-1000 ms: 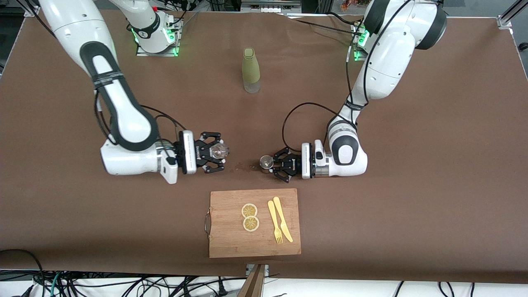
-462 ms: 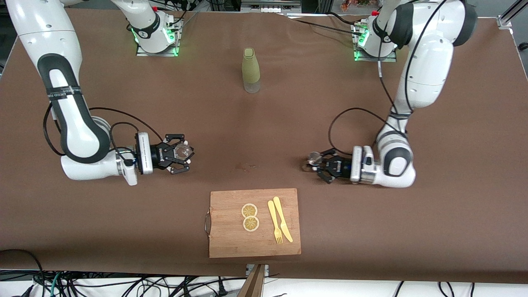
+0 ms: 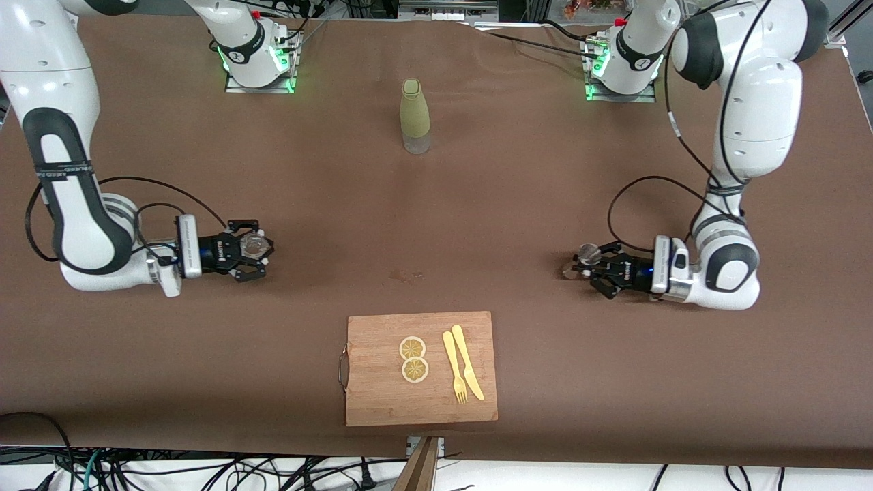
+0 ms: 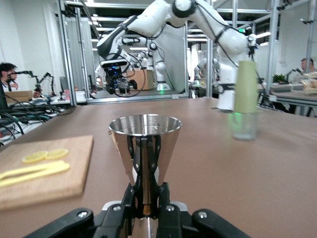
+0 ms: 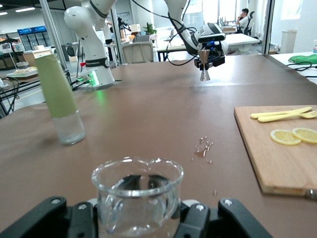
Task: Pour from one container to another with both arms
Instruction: 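Move the beaker and jigger apart back toward their starting spots, then lower the beaker and jigger onto the table and open both grippers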
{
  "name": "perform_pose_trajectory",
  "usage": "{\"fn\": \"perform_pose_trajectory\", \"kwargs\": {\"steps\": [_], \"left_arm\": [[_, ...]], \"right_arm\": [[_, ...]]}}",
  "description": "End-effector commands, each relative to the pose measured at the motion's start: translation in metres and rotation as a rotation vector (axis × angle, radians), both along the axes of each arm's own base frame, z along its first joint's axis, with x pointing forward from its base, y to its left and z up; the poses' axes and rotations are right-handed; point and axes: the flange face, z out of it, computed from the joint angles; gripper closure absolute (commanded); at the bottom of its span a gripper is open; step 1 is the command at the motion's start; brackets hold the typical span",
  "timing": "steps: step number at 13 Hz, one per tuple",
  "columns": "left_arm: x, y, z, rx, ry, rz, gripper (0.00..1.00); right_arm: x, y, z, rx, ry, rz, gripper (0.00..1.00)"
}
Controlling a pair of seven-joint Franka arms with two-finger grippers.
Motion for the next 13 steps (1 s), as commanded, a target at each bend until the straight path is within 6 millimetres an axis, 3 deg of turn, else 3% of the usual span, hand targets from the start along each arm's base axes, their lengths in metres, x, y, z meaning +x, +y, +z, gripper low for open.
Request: {"fn": "perform_pose_trajectory", "kwargs": {"steps": [1, 3, 6, 9, 13], "left_arm": [[-0.027, 0.048, -0.002, -0.001, -0.02, -0.029, 1.0], [-0.042, 0.078, -0.01, 0.014, -0.041, -0.021, 1.0], [-0.062, 0.115, -0.02, 0.02, -0.046, 0.017, 1.0], [-0.075, 0.134, -0.026, 0.04, -0.026, 0.044, 1.0], [-0.086, 0.151, -0.04, 0.046, -0.076, 0.05, 1.0]], "right_arm": [[-0.023, -0.046, -0.033, 0.044, 0.0, 0.018, 0.86], [-0.041, -0.081, -0.063, 0.061, 0.007, 0.003, 0.86], [-0.062, -0.122, -0.09, 0.069, 0.002, -0.011, 0.85], [-0.076, -0.125, -0.12, 0.101, 0.013, -0.02, 0.85], [-0.083, -0.124, -0.138, 0.114, 0.016, -0.031, 0.82]]}}
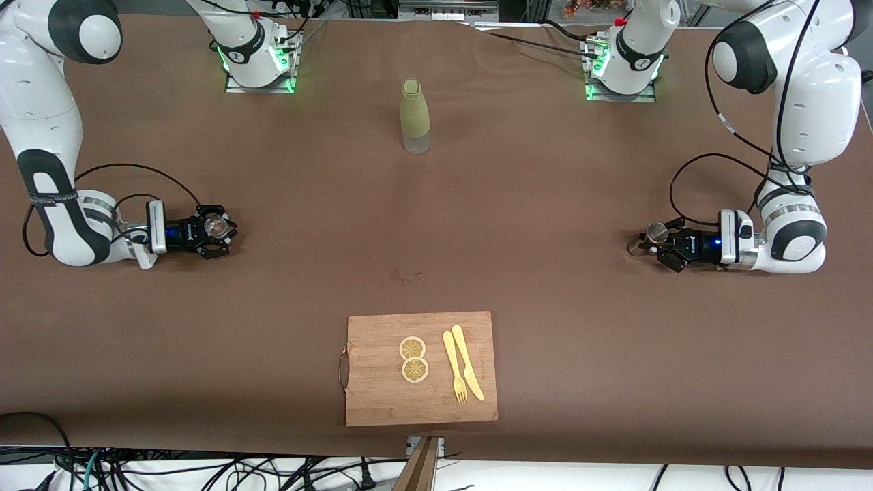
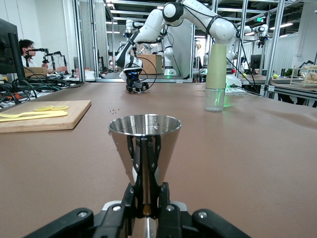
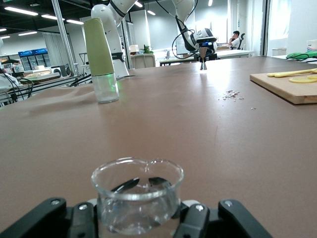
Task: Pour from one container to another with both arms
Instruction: 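Lower the beaker and jigger onto the table and open both grippers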
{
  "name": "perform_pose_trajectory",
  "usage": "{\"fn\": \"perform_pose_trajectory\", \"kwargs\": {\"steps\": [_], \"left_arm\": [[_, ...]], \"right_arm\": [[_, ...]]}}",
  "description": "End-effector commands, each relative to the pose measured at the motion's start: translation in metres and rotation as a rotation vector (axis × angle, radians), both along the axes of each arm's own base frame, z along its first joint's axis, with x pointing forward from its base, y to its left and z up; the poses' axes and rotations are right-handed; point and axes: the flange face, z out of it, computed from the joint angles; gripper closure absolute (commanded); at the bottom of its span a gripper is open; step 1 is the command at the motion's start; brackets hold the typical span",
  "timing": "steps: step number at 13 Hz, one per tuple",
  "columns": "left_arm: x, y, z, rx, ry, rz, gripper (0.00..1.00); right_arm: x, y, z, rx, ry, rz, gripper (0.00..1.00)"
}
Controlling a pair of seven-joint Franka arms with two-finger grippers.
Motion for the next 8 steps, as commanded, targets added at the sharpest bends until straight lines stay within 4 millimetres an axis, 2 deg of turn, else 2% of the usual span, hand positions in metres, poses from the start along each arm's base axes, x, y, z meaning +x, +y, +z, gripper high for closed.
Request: {"fn": "perform_pose_trajectory", "kwargs": {"steps": [1, 2, 3, 4, 5, 6, 7, 8], "left_arm": [[-0.014, 0.011, -0.008, -0.016, -0.135, -0.036, 1.0], [-0.017, 0.014, -0.012, -0.018, -0.138, -0.033, 1.0], [-0.02, 0.016, -0.017, -0.021, -0.134, -0.027, 1.0], [-0.023, 0.017, -0.022, -0.021, -0.127, -0.025, 1.0], [-0.025, 0.018, -0.026, -0.019, -0.12, -0.021, 0.93], [-0.025, 0.019, -0.028, -0.018, -0.123, -0.019, 0.07], [-0.023, 0.02, -0.027, -0.017, -0.138, -0.019, 0.0], [-0.02, 0.021, -0.024, -0.011, -0.135, -0.017, 0.0]], "right_arm": [[-0.001, -0.001, -0.005, 0.024, -0.011, 0.005, 0.76], [-0.002, -0.003, -0.005, 0.022, -0.012, 0.005, 0.5], [-0.003, -0.008, -0.005, 0.019, -0.01, -0.001, 0.0], [-0.005, -0.012, -0.005, 0.018, -0.008, -0.004, 0.0], [-0.009, -0.019, -0.006, 0.004, -0.001, 0.0, 0.0], [-0.012, -0.026, -0.007, -0.006, 0.004, 0.001, 0.0], [-0.014, -0.033, -0.006, -0.011, 0.008, -0.007, 0.0], [-0.016, -0.039, -0.006, -0.017, 0.01, -0.011, 0.0]]}}
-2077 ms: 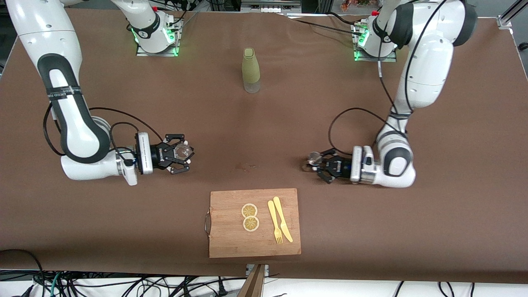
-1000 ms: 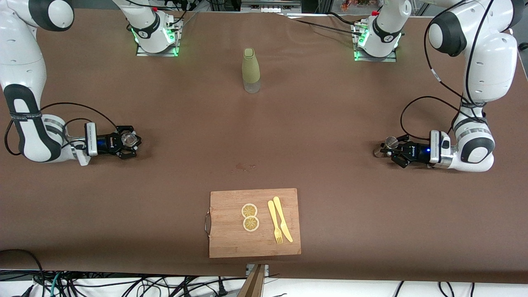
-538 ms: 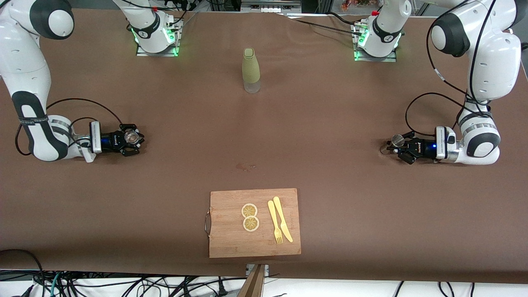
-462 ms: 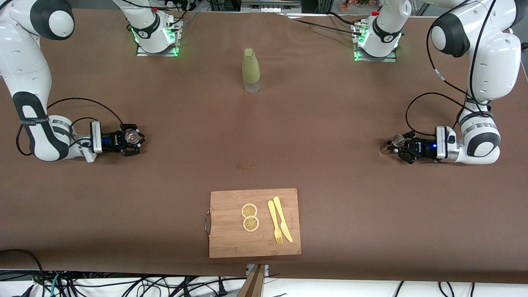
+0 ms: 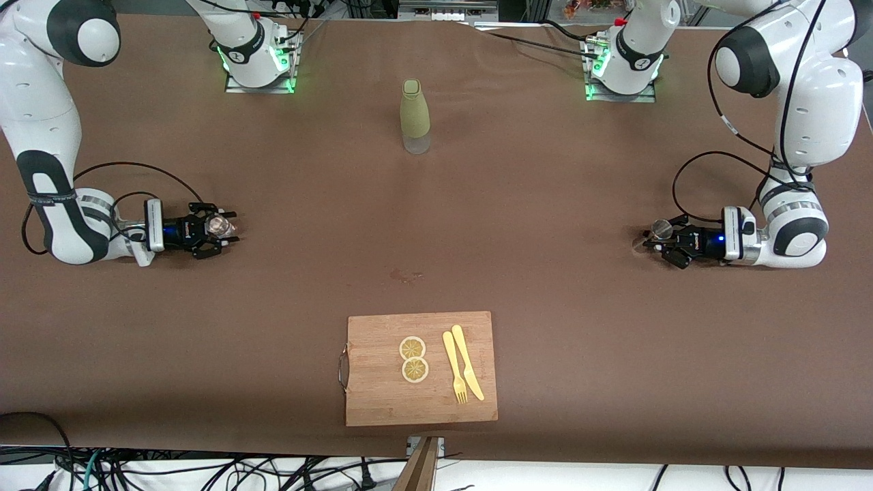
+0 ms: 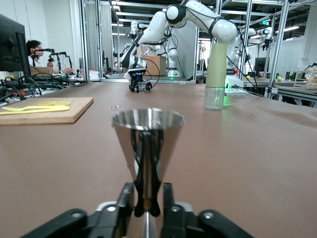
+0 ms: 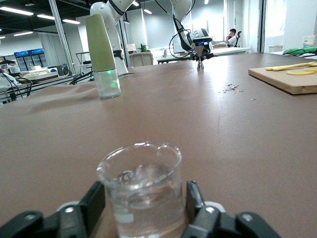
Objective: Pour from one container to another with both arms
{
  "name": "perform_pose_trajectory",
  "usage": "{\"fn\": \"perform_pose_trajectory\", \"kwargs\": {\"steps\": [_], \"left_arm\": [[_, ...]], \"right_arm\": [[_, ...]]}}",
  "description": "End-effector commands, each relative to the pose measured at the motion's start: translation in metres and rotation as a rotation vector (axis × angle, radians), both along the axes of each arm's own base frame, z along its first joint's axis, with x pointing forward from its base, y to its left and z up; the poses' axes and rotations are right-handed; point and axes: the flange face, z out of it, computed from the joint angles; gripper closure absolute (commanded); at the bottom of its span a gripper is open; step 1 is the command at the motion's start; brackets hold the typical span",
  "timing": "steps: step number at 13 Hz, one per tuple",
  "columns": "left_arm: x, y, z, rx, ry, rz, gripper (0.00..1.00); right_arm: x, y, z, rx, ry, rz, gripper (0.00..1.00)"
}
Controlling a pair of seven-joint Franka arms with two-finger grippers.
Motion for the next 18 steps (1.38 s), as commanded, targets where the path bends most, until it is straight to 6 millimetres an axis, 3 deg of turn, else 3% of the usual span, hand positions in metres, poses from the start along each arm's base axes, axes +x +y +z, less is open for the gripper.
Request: {"fn": "perform_pose_trajectory", "kwargs": {"steps": [1, 3, 5, 7, 9, 11, 13, 15, 18], "left_arm": [[-0.004, 0.008, -0.005, 0.009, -0.134, -0.037, 0.0], [0.009, 0.029, 0.015, 0.072, -0.068, -0.015, 0.0], [0.025, 0.054, 0.043, 0.156, -0.008, 0.001, 0.0], [0.044, 0.071, 0.091, 0.27, 0.074, -0.024, 0.0], [0.05, 0.077, 0.131, 0.362, 0.231, -0.001, 0.0], [0.054, 0.078, 0.162, 0.429, 0.394, 0.058, 0.0], [0.062, 0.074, 0.204, 0.518, 0.545, 0.116, 0.0], [0.071, 0.05, 0.243, 0.605, 0.679, 0.161, 0.0], [0.081, 0.013, 0.285, 0.683, 0.851, 0.246, 0.0]], "right_arm": [[-0.007, -0.019, 0.001, -0.008, -0.002, 0.012, 0.0], [-0.011, -0.039, 0.011, -0.039, 0.008, 0.003, 0.0], [-0.007, -0.063, 0.034, -0.097, 0.021, -0.005, 0.0], [0.001, -0.084, 0.067, -0.183, 0.069, -0.014, 0.0], [0.016, -0.093, 0.104, -0.269, 0.121, -0.03, 0.0], [0.031, -0.087, 0.137, -0.337, 0.186, -0.05, 0.0], [0.043, -0.077, 0.176, -0.419, 0.257, -0.074, 0.0], [0.055, -0.062, 0.216, -0.529, 0.344, -0.116, 0.0], [0.062, -0.037, 0.306, -0.706, 0.442, -0.212, 0.0]]}}
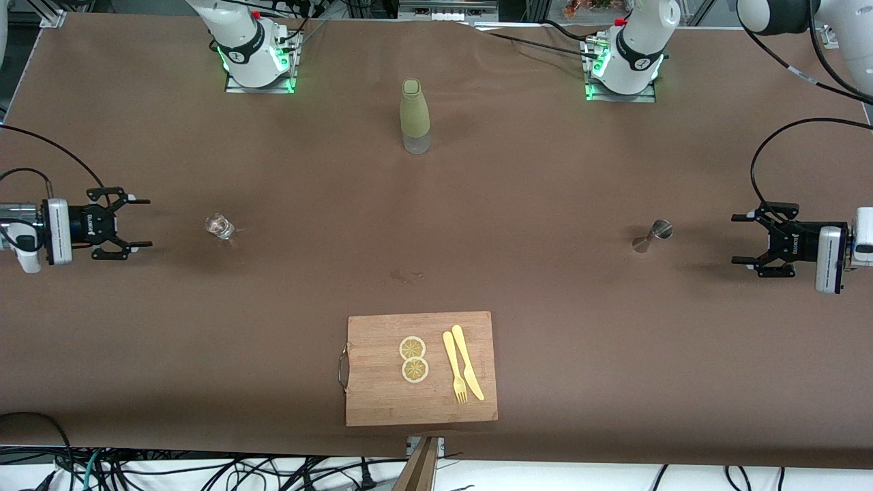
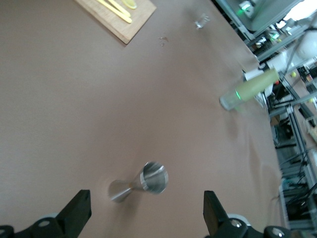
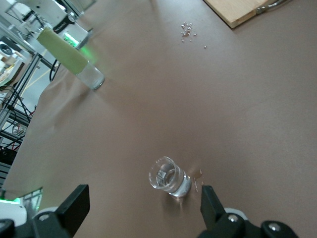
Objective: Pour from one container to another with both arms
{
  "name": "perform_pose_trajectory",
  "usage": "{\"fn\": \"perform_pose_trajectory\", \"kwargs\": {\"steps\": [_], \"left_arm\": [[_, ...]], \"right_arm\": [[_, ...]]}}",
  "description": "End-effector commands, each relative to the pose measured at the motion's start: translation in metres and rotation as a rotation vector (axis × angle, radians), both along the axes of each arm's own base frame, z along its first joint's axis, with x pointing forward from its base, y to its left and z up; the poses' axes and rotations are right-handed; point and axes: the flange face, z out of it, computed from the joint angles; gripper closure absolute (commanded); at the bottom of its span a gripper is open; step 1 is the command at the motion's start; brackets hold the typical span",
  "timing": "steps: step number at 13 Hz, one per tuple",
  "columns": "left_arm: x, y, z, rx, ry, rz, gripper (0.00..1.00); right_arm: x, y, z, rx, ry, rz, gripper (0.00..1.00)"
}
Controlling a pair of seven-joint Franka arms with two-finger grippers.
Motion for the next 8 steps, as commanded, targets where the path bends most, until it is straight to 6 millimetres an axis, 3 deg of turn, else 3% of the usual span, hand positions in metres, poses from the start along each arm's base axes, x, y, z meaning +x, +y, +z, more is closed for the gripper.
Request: {"fn": "perform_pose_trajectory", "kwargs": {"steps": [1, 3, 6, 7, 8], "left_arm": [[0.004, -0.03, 0.036, 0.108, 0.129, 0.082, 0.0], [0.013, -0.067, 0.063, 0.19, 0.211, 0.145, 0.0], [0.021, -0.134, 0.114, 0.366, 0.286, 0.208, 0.0], [0.026, -0.149, 0.127, 0.421, 0.236, 0.193, 0.0], [0.028, -0.147, 0.137, 0.473, 0.193, 0.196, 0.0]], "right_arm": [[-0.003, 0.024, 0.086, -0.186, 0.051, -0.061, 0.0], [-0.011, 0.033, 0.127, -0.298, 0.094, -0.108, 0.0], [-0.01, 0.075, 0.159, -0.444, 0.168, -0.162, 0.0], [-0.009, 0.093, 0.174, -0.49, 0.176, -0.194, 0.0], [-0.012, 0.106, 0.188, -0.558, 0.194, -0.238, 0.0]]}}
